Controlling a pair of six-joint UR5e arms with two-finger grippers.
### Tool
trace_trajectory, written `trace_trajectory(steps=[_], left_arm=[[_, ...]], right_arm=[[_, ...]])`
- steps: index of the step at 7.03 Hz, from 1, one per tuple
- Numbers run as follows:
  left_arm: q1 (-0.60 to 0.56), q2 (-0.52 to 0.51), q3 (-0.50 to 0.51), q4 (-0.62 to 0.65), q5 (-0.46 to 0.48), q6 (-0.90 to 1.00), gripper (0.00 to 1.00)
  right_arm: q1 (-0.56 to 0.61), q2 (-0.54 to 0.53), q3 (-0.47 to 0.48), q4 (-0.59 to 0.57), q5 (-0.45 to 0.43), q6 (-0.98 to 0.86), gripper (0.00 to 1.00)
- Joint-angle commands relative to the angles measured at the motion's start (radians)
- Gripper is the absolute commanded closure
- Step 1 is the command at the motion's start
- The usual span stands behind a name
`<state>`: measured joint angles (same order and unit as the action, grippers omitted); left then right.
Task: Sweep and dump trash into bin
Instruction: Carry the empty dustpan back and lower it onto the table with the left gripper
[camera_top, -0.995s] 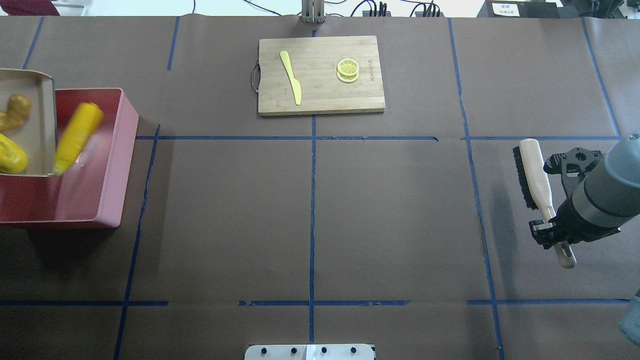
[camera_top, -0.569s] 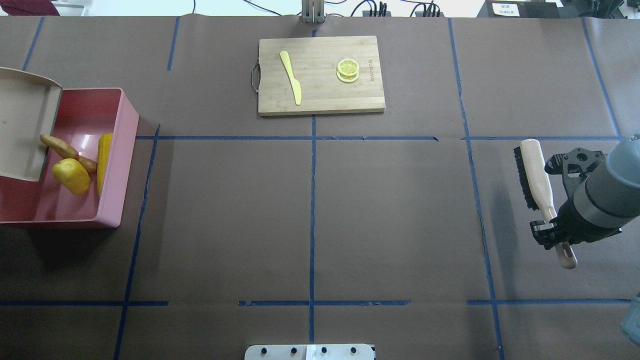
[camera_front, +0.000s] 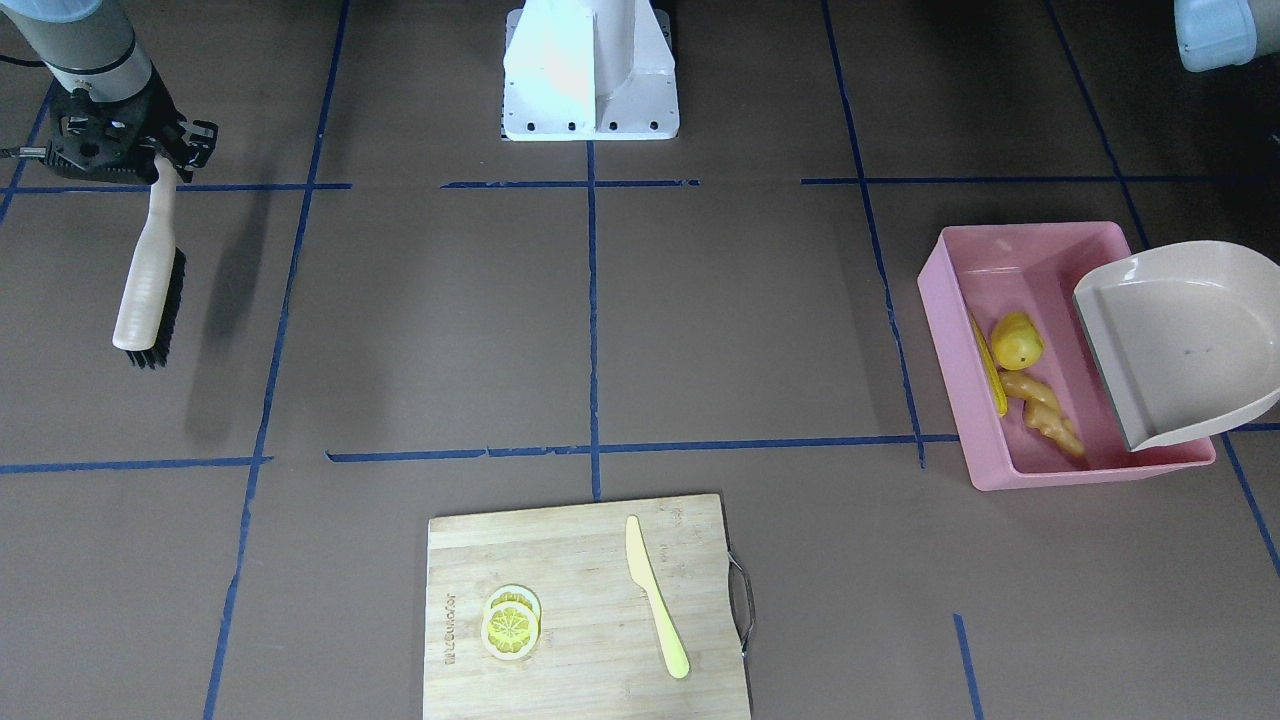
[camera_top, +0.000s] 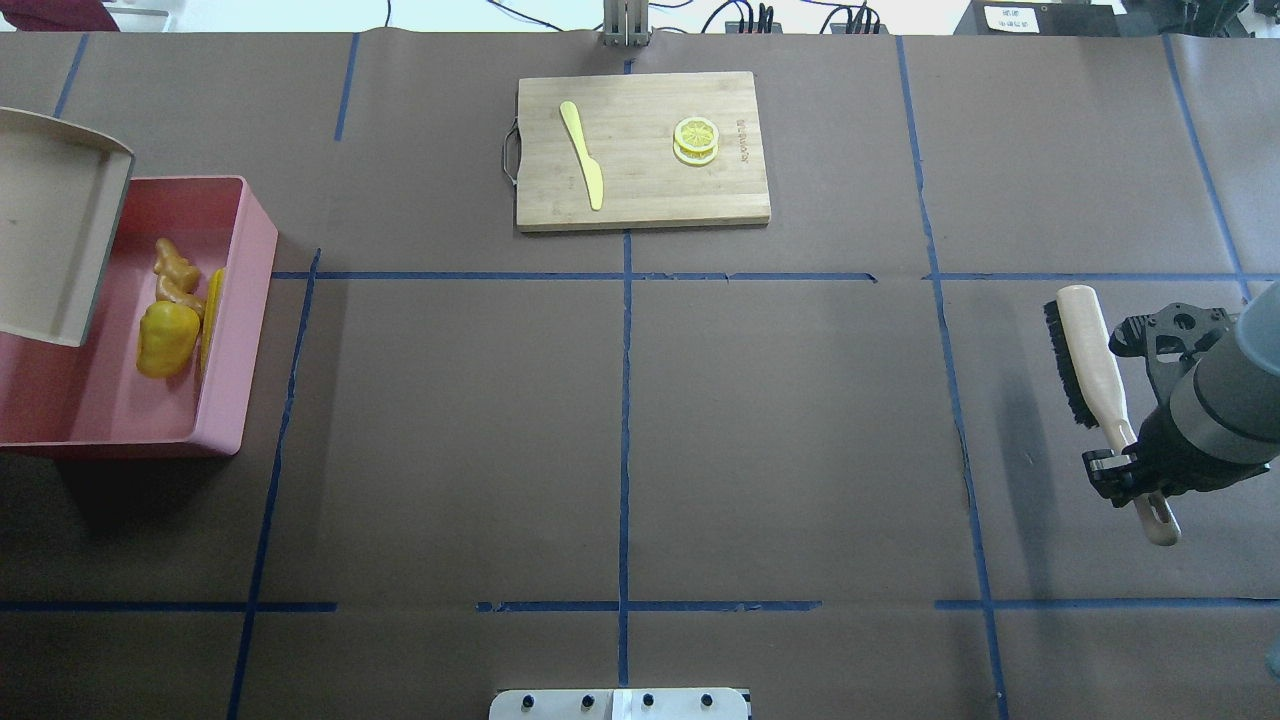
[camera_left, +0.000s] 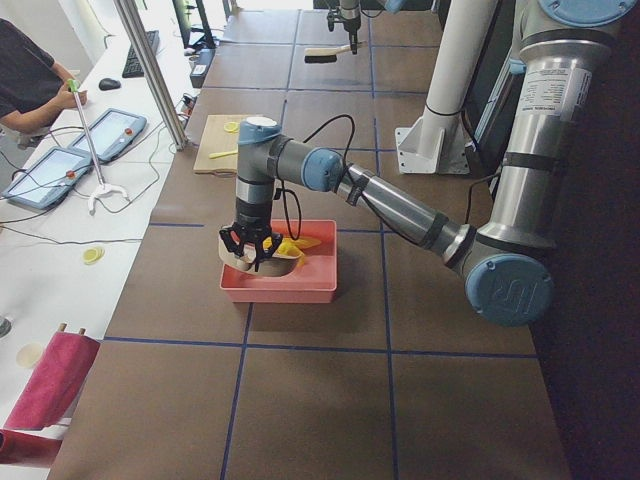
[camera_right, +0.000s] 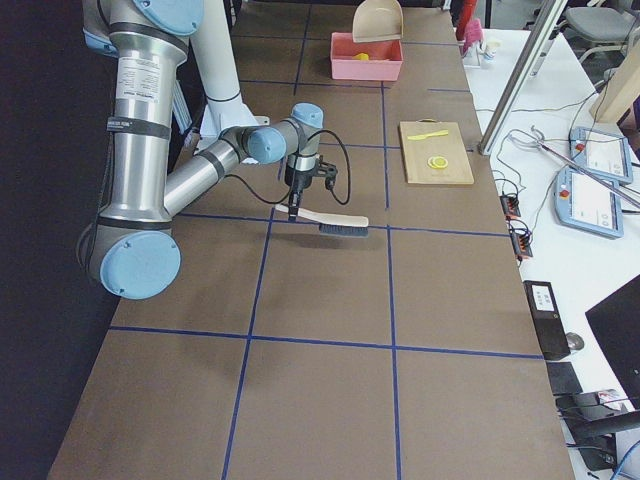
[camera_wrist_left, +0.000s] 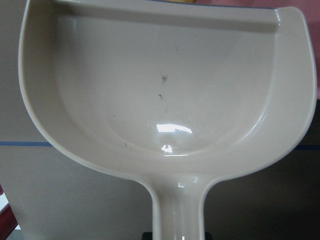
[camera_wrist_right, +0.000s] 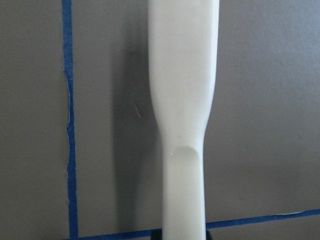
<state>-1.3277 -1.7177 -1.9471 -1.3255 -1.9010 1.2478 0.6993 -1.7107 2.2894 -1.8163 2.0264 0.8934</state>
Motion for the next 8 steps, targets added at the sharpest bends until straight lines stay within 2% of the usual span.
trace_trajectory(steps=[1, 2, 3, 4, 5, 6, 7, 8], left_arm=[[0.007, -0.046, -0.048, 0.089, -0.054, -0.045, 1.00], [0.016, -0.069, -0.043, 0.095, -0.222, -0.150, 1.00], [0.075, -0.079, -0.056, 0.089, -0.325, -0.265, 1.00], [0.150, -0.124, -0.067, 0.089, -0.357, -0.357, 1.00], [0.256, -0.161, -0.079, 0.089, -0.354, -0.463, 1.00], [0.377, -0.199, -0.076, 0.086, -0.348, -0.546, 1.00], [0.469, -0.224, -0.063, 0.082, -0.345, -0.609, 1.00], [0.514, -0.243, -0.041, 0.069, -0.330, -0.614, 1.00]], right_arm=[[0.006, -0.021, 0.007, 0.008, 0.002, -0.010, 1.00], [0.006, -0.052, 0.007, 0.058, 0.008, -0.008, 1.00], [0.006, -0.128, -0.007, 0.177, 0.024, -0.008, 1.00], [0.017, -0.204, -0.034, 0.327, 0.047, -0.010, 1.00], [0.052, -0.237, -0.081, 0.438, 0.092, -0.013, 1.00], [0.080, -0.244, -0.118, 0.495, 0.119, -0.016, 1.00], [0.086, -0.251, -0.123, 0.500, 0.120, -0.017, 1.00], [0.092, -0.259, -0.126, 0.500, 0.120, -0.028, 1.00]])
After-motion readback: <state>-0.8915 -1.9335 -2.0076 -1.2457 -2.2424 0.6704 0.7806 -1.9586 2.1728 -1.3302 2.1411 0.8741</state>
